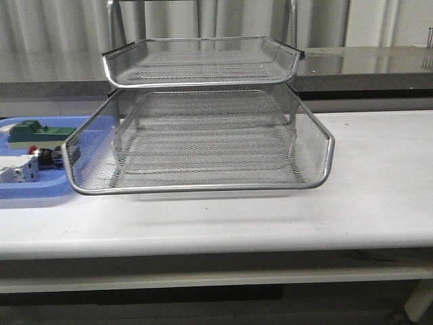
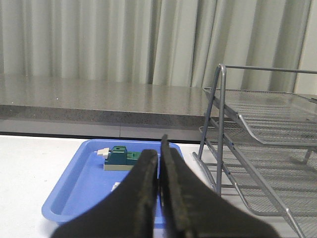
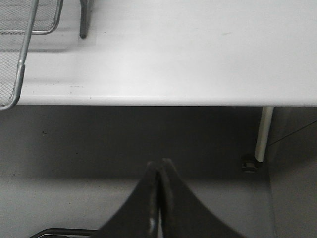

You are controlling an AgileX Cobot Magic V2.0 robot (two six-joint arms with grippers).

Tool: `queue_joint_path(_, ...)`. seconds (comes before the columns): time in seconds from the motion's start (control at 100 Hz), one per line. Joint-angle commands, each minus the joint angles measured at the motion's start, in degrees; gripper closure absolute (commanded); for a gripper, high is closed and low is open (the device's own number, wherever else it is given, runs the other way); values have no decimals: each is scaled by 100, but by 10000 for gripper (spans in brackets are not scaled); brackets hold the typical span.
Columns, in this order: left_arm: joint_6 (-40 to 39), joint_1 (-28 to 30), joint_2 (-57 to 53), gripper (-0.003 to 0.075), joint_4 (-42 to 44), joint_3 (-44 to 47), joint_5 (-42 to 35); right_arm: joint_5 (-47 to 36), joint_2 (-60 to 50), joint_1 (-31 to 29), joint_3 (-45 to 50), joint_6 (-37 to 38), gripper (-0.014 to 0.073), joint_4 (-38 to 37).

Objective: Place button on rack with both arms
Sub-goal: 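Release the tray and withdraw the right gripper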

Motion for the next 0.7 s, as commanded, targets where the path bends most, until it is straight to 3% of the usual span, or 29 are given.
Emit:
queue_joint_path(0.0, -41, 12, -196, 716, -22, 246, -663, -273, -9, -16, -206, 3, 662, -98)
queue_joint_path(0.16, -41, 12, -174, 716, -350, 20, -614, -273, -9, -16, -206, 3, 662, -98)
queue_joint_path(0.4, -41, 12, 347, 716, -572, -1080, 808, -273, -9, -16, -206, 3, 662, -98)
queue_joint_path(0.69, 123, 12, 1979, 716, -501, -2699, 2042, -273, -9, -16, -206, 3, 662, -98)
